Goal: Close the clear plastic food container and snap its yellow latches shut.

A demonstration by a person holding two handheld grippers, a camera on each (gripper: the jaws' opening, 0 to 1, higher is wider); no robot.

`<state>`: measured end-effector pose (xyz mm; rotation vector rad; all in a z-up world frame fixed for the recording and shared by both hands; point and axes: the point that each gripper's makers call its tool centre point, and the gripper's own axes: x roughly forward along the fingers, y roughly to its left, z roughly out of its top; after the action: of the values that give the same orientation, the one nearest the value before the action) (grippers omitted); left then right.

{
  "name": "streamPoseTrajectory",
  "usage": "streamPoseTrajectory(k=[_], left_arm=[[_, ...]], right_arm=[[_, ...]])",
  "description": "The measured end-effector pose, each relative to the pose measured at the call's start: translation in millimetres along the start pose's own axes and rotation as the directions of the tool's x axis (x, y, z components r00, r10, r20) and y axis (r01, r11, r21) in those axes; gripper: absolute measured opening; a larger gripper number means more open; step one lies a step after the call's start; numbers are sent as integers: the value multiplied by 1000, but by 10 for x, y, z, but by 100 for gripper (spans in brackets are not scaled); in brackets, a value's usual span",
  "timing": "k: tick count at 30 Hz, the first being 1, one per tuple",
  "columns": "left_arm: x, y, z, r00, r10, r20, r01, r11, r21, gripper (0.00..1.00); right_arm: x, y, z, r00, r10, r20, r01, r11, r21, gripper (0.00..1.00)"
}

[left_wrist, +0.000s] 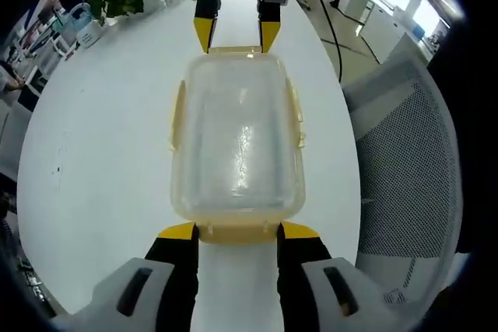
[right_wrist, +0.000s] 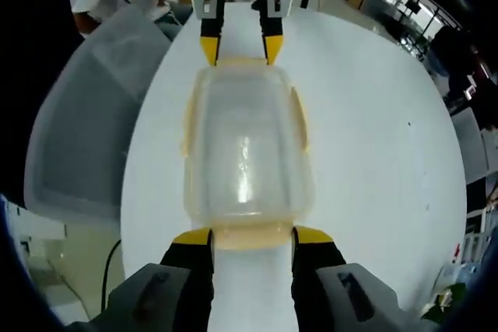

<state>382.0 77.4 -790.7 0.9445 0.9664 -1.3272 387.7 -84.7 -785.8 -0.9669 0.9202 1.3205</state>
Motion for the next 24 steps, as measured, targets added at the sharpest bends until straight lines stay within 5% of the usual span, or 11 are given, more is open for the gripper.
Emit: streamPoseTrajectory(k=[24], left_arm=[[74,-29,73,1000,-8,-15,8,1000,-10,38]], right_arm=[[42,11,-112,1000,10,-7,-10,1000,-10,37]])
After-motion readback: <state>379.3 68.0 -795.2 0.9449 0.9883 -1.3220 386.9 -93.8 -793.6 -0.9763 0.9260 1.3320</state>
